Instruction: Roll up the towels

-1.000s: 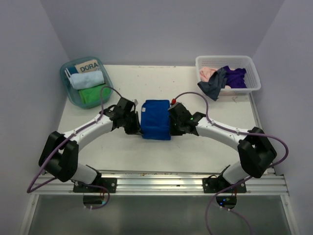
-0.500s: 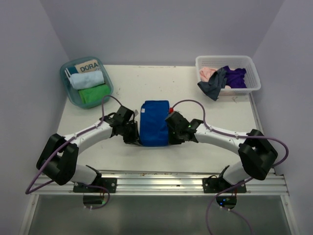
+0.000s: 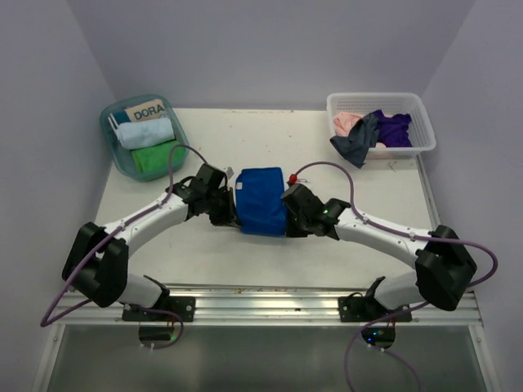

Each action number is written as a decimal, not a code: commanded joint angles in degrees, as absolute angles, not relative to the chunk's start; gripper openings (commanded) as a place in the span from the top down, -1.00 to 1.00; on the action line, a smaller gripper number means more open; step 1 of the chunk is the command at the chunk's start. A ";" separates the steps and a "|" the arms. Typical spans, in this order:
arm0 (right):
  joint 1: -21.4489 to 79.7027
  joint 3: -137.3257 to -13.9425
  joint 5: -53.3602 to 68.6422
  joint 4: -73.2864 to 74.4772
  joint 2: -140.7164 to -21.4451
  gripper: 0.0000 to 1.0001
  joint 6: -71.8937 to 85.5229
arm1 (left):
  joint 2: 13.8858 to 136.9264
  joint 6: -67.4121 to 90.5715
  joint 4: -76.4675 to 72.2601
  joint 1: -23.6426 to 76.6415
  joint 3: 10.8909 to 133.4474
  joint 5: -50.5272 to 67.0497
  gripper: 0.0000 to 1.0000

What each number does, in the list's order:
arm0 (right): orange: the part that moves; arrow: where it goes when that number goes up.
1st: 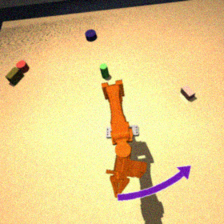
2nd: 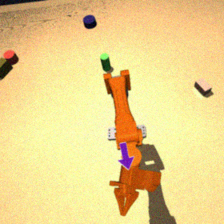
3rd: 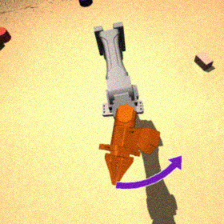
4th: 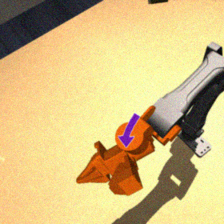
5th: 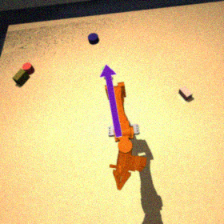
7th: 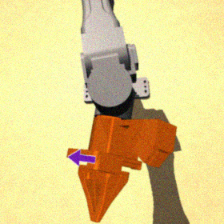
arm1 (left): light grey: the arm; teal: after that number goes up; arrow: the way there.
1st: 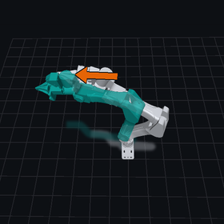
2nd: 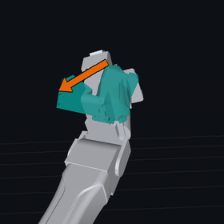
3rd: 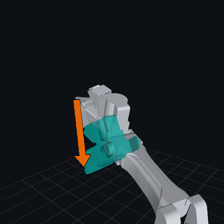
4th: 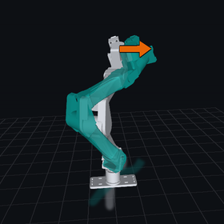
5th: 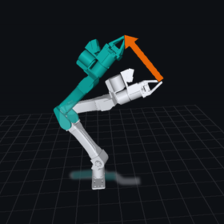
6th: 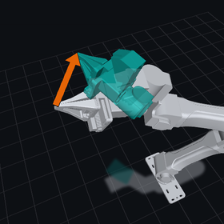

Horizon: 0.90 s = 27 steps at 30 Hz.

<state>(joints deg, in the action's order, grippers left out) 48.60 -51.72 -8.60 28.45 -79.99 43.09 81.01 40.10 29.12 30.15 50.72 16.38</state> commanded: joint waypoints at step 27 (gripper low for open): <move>48.25 -58.34 -9.85 27.79 -84.10 0.44 40.43 | 84.55 38.23 21.45 31.99 42.71 24.70 1.00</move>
